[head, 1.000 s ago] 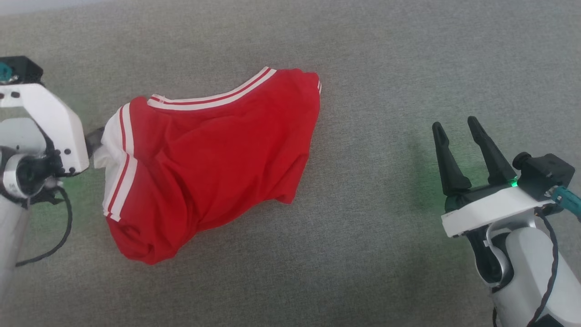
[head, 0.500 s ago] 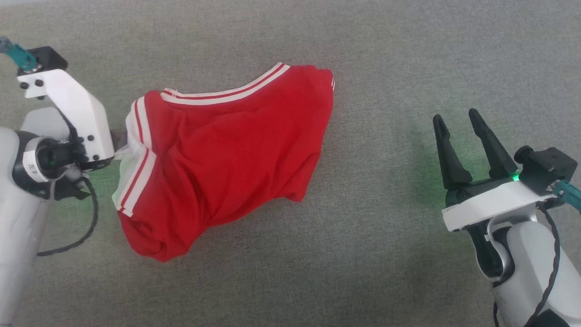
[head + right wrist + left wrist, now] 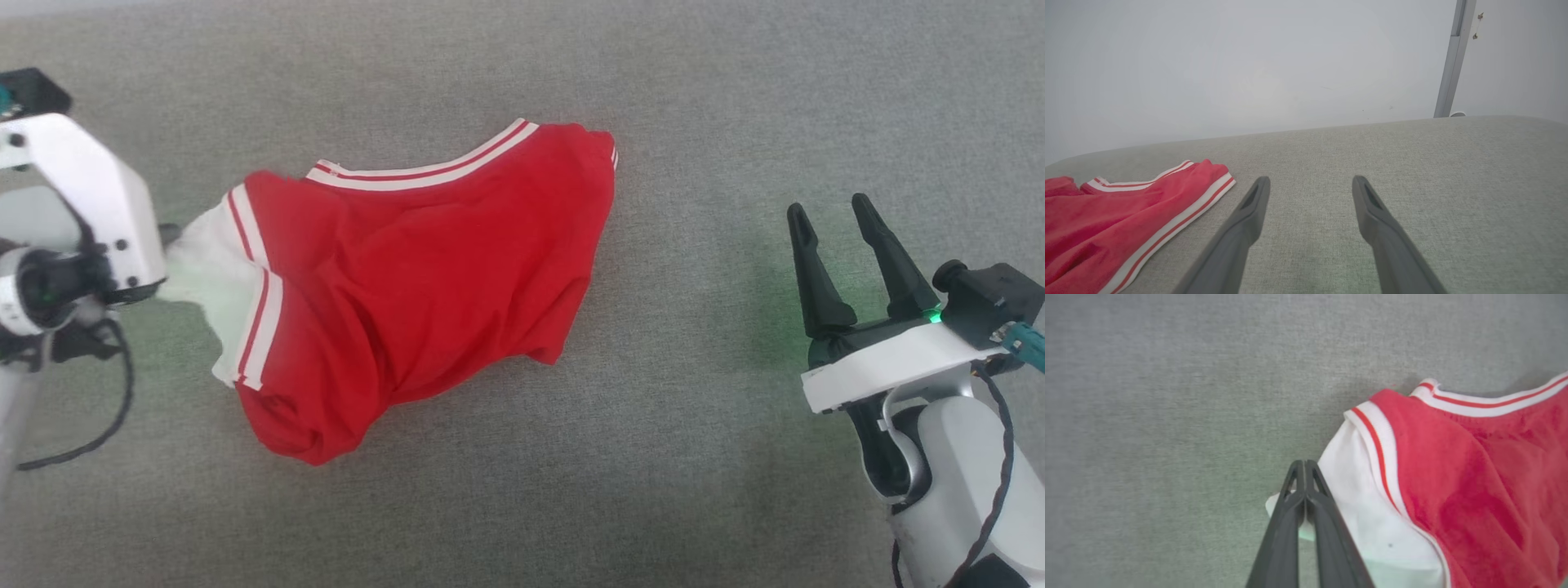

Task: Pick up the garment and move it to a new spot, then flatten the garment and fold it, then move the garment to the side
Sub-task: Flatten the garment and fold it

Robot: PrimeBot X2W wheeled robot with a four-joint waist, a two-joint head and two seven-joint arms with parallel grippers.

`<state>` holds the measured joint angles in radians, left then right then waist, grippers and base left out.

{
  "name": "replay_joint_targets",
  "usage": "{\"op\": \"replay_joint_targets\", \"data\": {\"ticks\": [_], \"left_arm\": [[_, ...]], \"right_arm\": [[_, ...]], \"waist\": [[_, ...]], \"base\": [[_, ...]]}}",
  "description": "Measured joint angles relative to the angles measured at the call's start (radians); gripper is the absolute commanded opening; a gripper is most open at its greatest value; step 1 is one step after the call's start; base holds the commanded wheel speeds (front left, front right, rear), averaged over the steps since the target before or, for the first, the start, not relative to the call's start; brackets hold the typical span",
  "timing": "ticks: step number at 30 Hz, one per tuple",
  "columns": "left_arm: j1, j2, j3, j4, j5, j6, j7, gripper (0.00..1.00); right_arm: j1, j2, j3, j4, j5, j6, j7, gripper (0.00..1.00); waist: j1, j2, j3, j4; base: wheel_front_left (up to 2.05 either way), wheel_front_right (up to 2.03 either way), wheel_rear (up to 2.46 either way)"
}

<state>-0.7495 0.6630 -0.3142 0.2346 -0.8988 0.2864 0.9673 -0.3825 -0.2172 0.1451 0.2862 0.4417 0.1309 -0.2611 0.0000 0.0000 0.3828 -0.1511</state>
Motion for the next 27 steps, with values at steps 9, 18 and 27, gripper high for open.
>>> {"op": "replay_joint_targets", "data": {"ticks": [9, 18, 27], "left_arm": [[0.102, 0.131, 0.053, -0.031, 0.048, 0.036, -0.044, 0.0], [0.187, 0.092, 0.075, 0.053, 0.018, 0.029, -0.105, 0.0], [0.144, 0.101, 0.072, 0.074, 0.017, -0.033, -0.13, 1.0]], "right_arm": [[0.009, -0.001, -0.007, 0.0, -0.002, 0.0, 0.0, 1.0], [0.008, 0.001, -0.001, 0.0, -0.003, 0.0, 0.0, 1.0], [0.007, -0.002, 0.007, 0.002, -0.003, 0.0, 0.0, 1.0]], "waist": [[0.0, 0.0, -0.019, 0.021], [0.0, 0.0, -0.026, 0.027], [0.0, 0.0, -0.038, 0.035]], "base": [[0.0, 0.0, 0.0], [0.0, 0.0, 0.0], [0.0, 0.0, 0.0]]}}
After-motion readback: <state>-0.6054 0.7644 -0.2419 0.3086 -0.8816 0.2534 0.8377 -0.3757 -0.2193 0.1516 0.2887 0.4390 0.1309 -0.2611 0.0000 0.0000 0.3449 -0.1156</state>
